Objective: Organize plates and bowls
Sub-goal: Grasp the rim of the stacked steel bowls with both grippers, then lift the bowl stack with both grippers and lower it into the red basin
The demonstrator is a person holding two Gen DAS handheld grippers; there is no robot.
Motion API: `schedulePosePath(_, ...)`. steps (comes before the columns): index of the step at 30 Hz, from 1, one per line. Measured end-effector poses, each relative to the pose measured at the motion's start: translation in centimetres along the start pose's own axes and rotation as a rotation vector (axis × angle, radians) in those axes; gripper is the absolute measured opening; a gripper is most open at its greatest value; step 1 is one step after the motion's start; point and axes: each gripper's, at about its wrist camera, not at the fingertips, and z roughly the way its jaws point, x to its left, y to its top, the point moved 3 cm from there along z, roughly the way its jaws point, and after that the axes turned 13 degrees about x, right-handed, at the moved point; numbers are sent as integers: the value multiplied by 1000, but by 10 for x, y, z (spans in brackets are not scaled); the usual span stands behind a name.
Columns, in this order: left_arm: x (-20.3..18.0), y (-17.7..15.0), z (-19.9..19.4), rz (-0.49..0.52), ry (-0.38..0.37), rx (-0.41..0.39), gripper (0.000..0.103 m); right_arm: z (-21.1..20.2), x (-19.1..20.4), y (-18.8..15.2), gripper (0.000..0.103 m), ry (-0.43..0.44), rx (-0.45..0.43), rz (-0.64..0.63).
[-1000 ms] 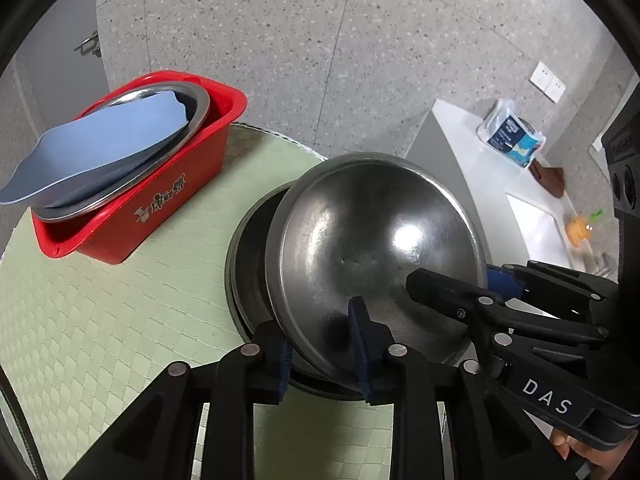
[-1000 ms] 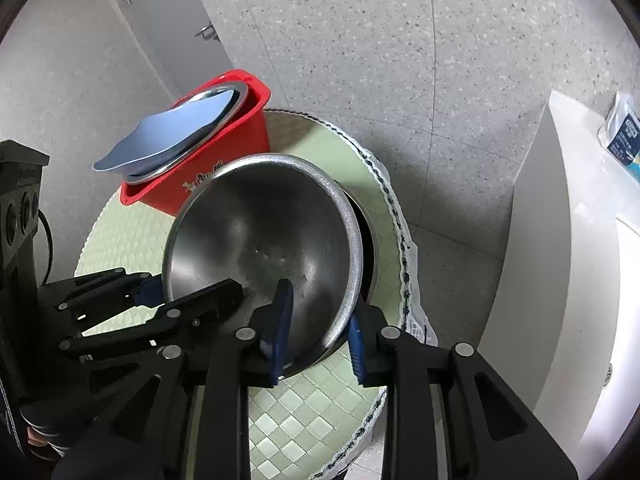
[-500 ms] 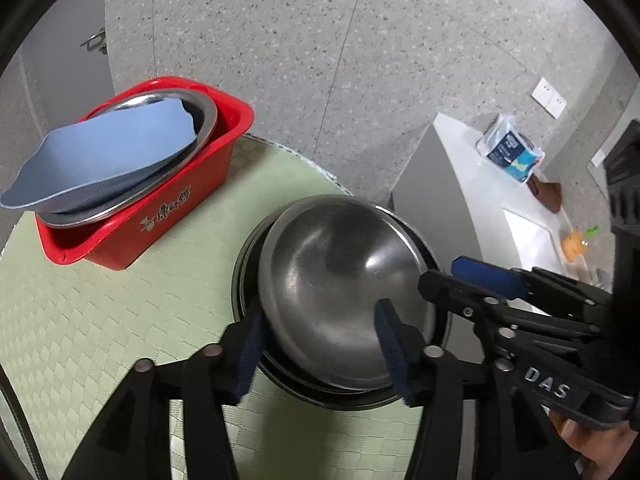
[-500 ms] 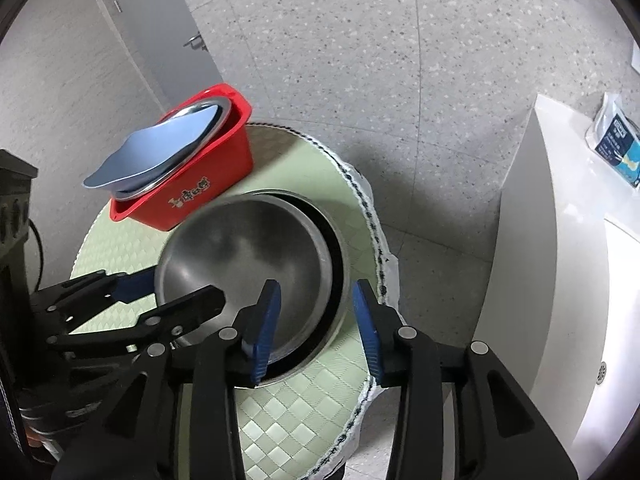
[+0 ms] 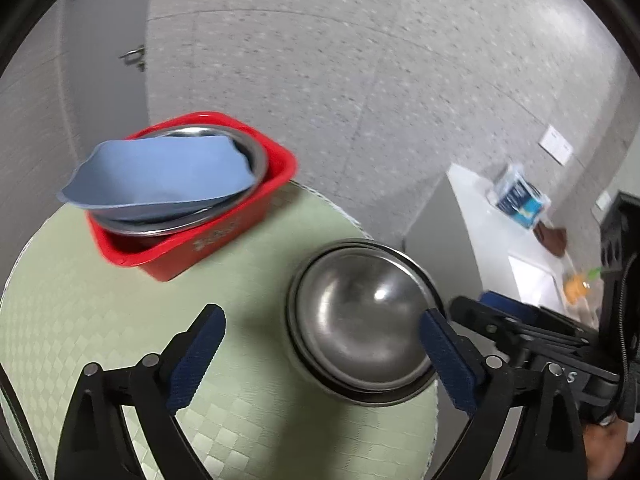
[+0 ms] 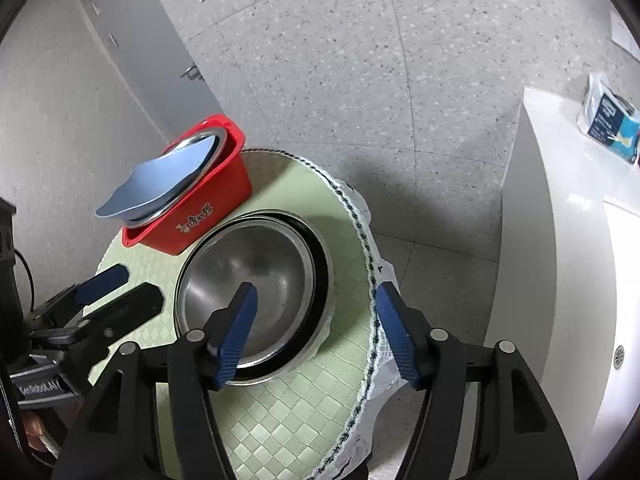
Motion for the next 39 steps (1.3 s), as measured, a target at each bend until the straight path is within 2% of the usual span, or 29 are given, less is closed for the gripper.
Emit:
schedulePosePath(4, 6, -20, 0, -53, 12, 6, 97, 4, -9, -4, 66, 22, 10, 31)
schedulePosePath(10, 2, -33, 7, -92, 53, 31, 97, 20, -18, -13, 66, 79, 52, 77)
schedulePosePath(20, -12, -16, 33, -120, 73, 70, 98, 37, -15, -16, 66, 120, 85, 87)
schedulePosePath(26, -8, -5, 53, -147, 45, 101, 97, 47, -16, -14, 66, 146, 106, 101)
schedulePosePath(30, -4, 1, 63, -157, -2, 123, 86, 52, -15, -12, 62, 158, 112, 98)
schedulePosePath(32, -2, 4, 71, -155, -11, 149, 77, 55, -13, -11, 57, 164, 119, 92)
schedulePosePath(34, -2, 9, 79, -142, -41, 174, 61, 58, -11, -11, 49, 186, 127, 88)
schedulePosePath(36, -3, 13, 84, -123, -56, 190, 51, 60, -7, -12, 46, 179, 135, 71)
schedulePosePath(37, -5, 16, 85, -106, -62, 189, 47, 60, -7, -13, 46, 174, 135, 68)
schedulePosePath(39, -3, 21, 87, -90, -48, 185, 47, 61, -8, -13, 44, 178, 136, 75)
